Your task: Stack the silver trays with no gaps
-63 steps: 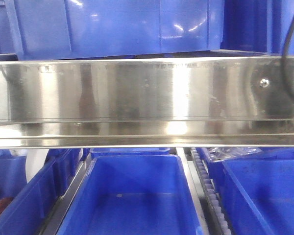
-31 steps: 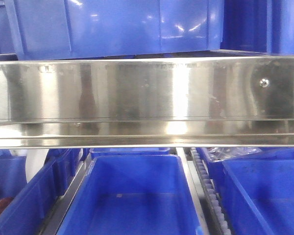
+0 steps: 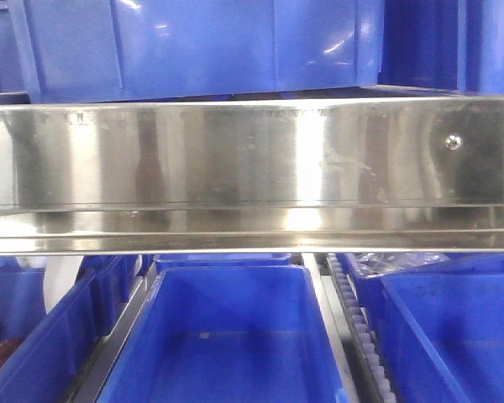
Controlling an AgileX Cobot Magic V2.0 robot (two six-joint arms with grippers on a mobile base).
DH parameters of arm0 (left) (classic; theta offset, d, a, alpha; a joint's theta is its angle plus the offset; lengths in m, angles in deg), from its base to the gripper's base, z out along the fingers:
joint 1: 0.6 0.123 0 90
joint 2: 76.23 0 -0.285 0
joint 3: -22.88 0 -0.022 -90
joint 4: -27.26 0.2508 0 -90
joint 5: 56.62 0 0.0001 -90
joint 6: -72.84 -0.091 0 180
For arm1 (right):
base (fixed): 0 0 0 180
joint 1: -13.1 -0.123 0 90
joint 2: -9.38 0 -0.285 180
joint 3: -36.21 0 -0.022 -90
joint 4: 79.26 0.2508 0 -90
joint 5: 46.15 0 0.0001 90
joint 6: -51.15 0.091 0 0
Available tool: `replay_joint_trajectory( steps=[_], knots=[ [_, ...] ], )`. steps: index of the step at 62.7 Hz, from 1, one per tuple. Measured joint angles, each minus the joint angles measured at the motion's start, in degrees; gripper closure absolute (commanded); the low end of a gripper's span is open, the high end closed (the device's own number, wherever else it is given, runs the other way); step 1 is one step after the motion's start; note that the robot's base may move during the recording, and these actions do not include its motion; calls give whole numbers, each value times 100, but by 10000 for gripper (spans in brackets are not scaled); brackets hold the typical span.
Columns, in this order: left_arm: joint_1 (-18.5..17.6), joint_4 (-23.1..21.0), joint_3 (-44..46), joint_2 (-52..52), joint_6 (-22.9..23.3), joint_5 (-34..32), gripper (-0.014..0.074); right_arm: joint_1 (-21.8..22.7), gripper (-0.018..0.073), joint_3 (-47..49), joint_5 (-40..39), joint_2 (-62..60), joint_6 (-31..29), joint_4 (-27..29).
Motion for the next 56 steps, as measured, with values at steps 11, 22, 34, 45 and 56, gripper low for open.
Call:
replay_joint_trajectory(
  steps=[11,22,34,45,56],
  knots=[
    [0,0,0,0,0,0,645,0,504,0,0,0,0,0],
    [0,0,0,0,0,0,645,0,504,0,0,0,0,0],
    [0,-13,0,0,0,0,645,0,504,0,0,0,0,0],
    [0,-13,0,0,0,0,645,0,504,0,0,0,0,0],
    [0,-13,0,0,0,0,645,0,504,0,0,0,0,0]
  ],
)
